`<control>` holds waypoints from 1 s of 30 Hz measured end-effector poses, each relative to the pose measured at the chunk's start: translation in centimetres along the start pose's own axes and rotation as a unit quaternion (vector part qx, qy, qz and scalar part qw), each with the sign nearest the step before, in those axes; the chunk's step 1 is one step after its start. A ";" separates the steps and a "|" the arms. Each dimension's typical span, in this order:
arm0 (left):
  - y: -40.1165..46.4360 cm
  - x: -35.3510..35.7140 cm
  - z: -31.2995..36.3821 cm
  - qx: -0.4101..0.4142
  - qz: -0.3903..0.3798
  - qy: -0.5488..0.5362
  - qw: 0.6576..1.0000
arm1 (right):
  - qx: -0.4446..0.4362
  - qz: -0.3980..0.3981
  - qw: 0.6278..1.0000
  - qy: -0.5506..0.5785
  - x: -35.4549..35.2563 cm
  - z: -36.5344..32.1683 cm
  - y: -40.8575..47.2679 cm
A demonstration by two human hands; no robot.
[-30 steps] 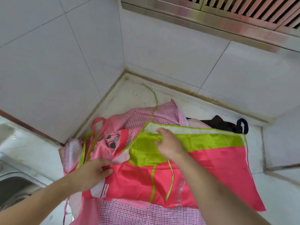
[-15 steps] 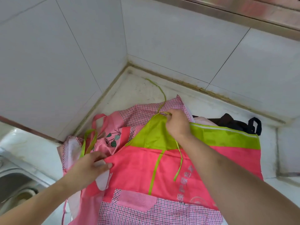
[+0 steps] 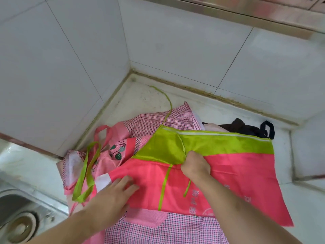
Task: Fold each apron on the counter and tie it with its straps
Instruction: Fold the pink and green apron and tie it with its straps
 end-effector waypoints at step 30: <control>6.8 4.2 7.2 -0.071 -0.073 0.090 0.991 | -0.228 0.133 0.964 -0.004 10.7 8.2 -8.5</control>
Point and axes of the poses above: each hand's wrist, its own y-axis towards the middle knuckle, its own x-axis out of the palm, z = x × y, the point moved 3 cm from there along y, towards the middle knuckle, and after that the axes turned 10 degrees about -y, right-handed, at the moved point
